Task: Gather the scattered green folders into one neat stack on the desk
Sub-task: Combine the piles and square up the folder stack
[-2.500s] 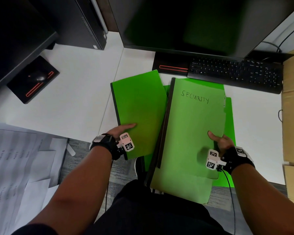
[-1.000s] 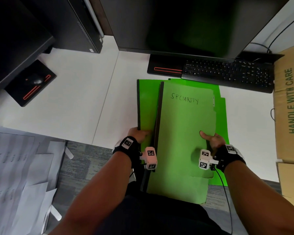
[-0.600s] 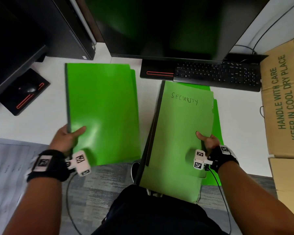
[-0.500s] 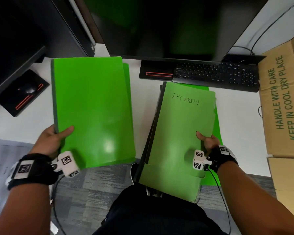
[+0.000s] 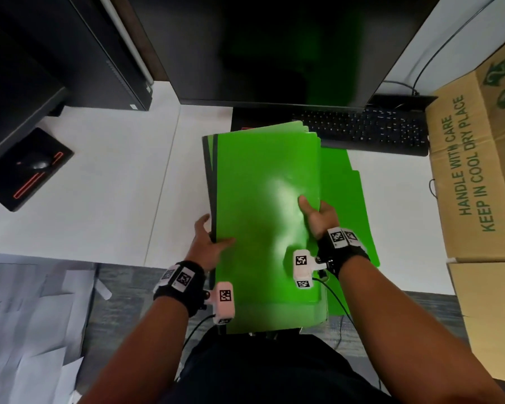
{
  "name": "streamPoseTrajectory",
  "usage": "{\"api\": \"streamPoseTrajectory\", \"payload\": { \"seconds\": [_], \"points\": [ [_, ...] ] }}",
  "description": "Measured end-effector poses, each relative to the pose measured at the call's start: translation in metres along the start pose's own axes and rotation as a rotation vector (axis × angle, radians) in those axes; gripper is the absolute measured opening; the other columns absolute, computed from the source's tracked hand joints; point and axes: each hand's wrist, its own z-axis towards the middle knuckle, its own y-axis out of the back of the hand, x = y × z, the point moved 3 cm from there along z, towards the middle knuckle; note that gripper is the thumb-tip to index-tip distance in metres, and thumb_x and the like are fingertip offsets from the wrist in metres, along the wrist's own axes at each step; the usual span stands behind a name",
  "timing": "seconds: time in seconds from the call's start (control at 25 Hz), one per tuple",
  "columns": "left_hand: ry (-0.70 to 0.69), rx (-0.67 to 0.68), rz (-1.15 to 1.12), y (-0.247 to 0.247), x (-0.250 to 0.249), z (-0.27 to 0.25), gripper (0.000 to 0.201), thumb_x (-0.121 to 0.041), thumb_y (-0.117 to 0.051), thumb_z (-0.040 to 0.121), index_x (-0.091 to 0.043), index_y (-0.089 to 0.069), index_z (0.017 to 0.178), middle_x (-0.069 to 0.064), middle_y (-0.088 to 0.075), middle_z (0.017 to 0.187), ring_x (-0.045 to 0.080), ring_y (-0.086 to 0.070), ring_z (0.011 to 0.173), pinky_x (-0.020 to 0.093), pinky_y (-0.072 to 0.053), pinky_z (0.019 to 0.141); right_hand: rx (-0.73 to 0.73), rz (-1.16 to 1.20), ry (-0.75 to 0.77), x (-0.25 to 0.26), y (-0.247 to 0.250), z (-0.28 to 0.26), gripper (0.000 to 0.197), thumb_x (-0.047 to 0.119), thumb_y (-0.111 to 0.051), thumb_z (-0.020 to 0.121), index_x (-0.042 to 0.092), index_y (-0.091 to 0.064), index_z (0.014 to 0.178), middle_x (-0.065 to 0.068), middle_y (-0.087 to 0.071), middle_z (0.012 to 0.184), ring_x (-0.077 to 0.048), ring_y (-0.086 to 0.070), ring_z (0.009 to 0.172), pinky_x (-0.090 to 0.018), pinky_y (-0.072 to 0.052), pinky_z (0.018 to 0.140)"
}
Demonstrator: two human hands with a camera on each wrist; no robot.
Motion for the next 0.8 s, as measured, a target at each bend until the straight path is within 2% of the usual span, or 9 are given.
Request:
{"api": "streamPoseTrajectory", "payload": {
  "seconds": [0.04,0.08,0.12,0.2,0.28,0.36,0.44,0.52,0.8],
  "points": [
    [0.005,0.009,-0.036,0.001,-0.001,0.002,0.077,0.008,-0.067,0.085,-0.015,-0.026,0.147,0.02,-0.064,0.125,0.033,-0.068,0.098,0.051,-0.056,0.087,0.004,-0.018,0.024,0.0,-0.004,0.0,0.061,0.051,-0.065,0.085,0.008,-0.061,0.127,-0.009,-0.065,0.126,-0.028,-0.06,0.115,-0.03,-0.043,0.091],
    [-0.01,0.022,-0.048,0.004,-0.003,0.005,0.067,0.008,-0.066,0.085,-0.014,-0.039,0.142,0.021,-0.065,0.124,0.033,-0.069,0.097,0.052,-0.057,0.087,0.026,-0.05,0.026,-0.003,-0.008,0.002,0.066,0.053,-0.066,0.082,0.008,-0.058,0.13,-0.01,-0.062,0.132,-0.029,-0.059,0.118,-0.033,-0.044,0.095],
    [-0.03,0.028,-0.047,0.008,-0.005,0.008,0.051,0.007,-0.066,0.085,-0.015,-0.055,0.129,0.023,-0.067,0.124,0.034,-0.07,0.096,0.053,-0.056,0.088,0.044,-0.09,0.037,-0.002,-0.011,0.002,0.069,0.052,-0.065,0.084,0.008,-0.054,0.135,-0.011,-0.058,0.137,-0.031,-0.056,0.124,-0.035,-0.042,0.101],
    [-0.062,0.008,-0.046,0.023,-0.007,0.013,0.036,0.005,-0.066,0.085,-0.017,-0.067,0.114,0.023,-0.07,0.119,0.037,-0.071,0.099,0.056,-0.054,0.091,0.031,-0.113,0.063,-0.005,-0.012,0.009,0.056,0.046,-0.063,0.088,0.009,-0.056,0.13,-0.012,-0.06,0.132,-0.035,-0.055,0.125,-0.035,-0.042,0.099],
    [-0.094,-0.035,-0.052,0.044,-0.008,0.015,0.038,0.003,-0.066,0.085,-0.018,-0.067,0.117,0.016,-0.073,0.116,0.037,-0.069,0.106,0.053,-0.053,0.093,-0.1,-0.156,0.097,-0.006,0.005,0.018,0.049,0.049,-0.067,0.084,0.015,-0.055,0.116,-0.013,-0.063,0.117,-0.039,-0.06,0.114,-0.037,-0.049,0.089],
    [-0.119,-0.095,-0.029,0.074,-0.008,0.017,0.034,-0.003,-0.069,0.085,-0.022,-0.067,0.114,0.012,-0.072,0.118,0.033,-0.067,0.11,0.049,-0.049,0.098,-0.282,-0.436,-0.002,-0.019,0.038,0.032,0.076,0.06,-0.07,0.074,0.015,-0.044,0.129,-0.016,-0.053,0.13,-0.039,-0.051,0.124,-0.05,-0.045,0.097],
    [-0.12,-0.137,-0.039,0.102,-0.004,0.022,0.034,-0.014,-0.074,0.082,-0.02,-0.067,0.114,0.015,-0.07,0.12,0.036,-0.065,0.112,0.057,-0.046,0.102,-0.392,-0.654,-0.203,-0.039,0.07,0.039,0.106,0.069,-0.075,0.062,0.015,-0.03,0.142,-0.017,-0.039,0.141,-0.039,-0.038,0.131,-0.059,-0.037,0.103],
    [-0.118,-0.175,-0.068,0.124,0.001,0.023,0.043,-0.019,-0.077,0.077,-0.017,-0.066,0.118,0.019,-0.07,0.12,0.041,-0.065,0.112,0.066,-0.044,0.101,-0.396,-0.757,-0.277,-0.052,0.08,0.039,0.119,0.071,-0.08,0.051,0.013,-0.028,0.141,-0.016,-0.038,0.139,-0.037,-0.038,0.13,-0.059,-0.038,0.101],
    [-0.117,-0.154,-0.08,0.132,0.014,0.022,0.042,-0.017,-0.075,0.079,-0.016,-0.065,0.119,0.021,-0.069,0.121,0.043,-0.064,0.113,0.067,-0.042,0.102,-0.293,-0.809,-0.356,-0.042,0.082,0.057,0.127,0.068,-0.085,0.041,0.006,-0.032,0.137,-0.017,-0.039,0.14,-0.034,-0.037,0.131,-0.052,-0.038,0.101]
  ]
}}
